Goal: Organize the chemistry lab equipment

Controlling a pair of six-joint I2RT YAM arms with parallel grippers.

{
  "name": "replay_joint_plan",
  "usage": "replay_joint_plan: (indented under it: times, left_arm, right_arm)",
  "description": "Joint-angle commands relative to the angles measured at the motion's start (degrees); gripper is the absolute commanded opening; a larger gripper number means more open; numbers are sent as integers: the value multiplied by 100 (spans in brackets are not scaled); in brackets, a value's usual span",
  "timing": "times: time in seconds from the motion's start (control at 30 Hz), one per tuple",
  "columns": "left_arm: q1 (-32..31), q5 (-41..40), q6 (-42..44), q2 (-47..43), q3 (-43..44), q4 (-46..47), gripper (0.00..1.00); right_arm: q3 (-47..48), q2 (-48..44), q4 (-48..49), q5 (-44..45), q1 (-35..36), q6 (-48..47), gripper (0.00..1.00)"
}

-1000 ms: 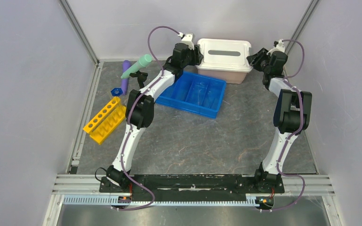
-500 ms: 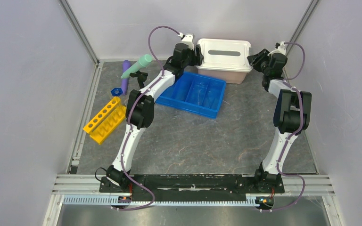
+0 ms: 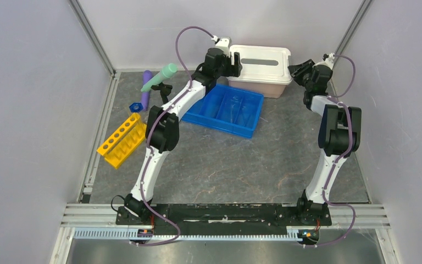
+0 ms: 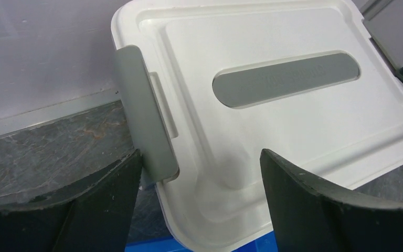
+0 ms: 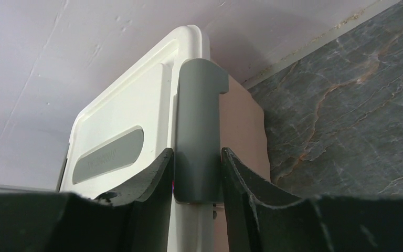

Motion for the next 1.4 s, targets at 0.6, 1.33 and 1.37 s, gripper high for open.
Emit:
replay_joint_plan:
  times: [0.6,1.33,1.37]
  left_arm:
    - [-738,1094,102,-1161,-54,-463,89]
    - [-1008,390,-32,-4715,-2140,-2202,100]
    - [-1008,366,-28,-4881,-2276,-2236,100]
  right_arm:
    - [218,330,-435,-722,442,606,52]
    - [-913,-4306,-4822,-650,-85,-3086,98]
    - [-978,-4542,-4983,-676,-78,-3163,98]
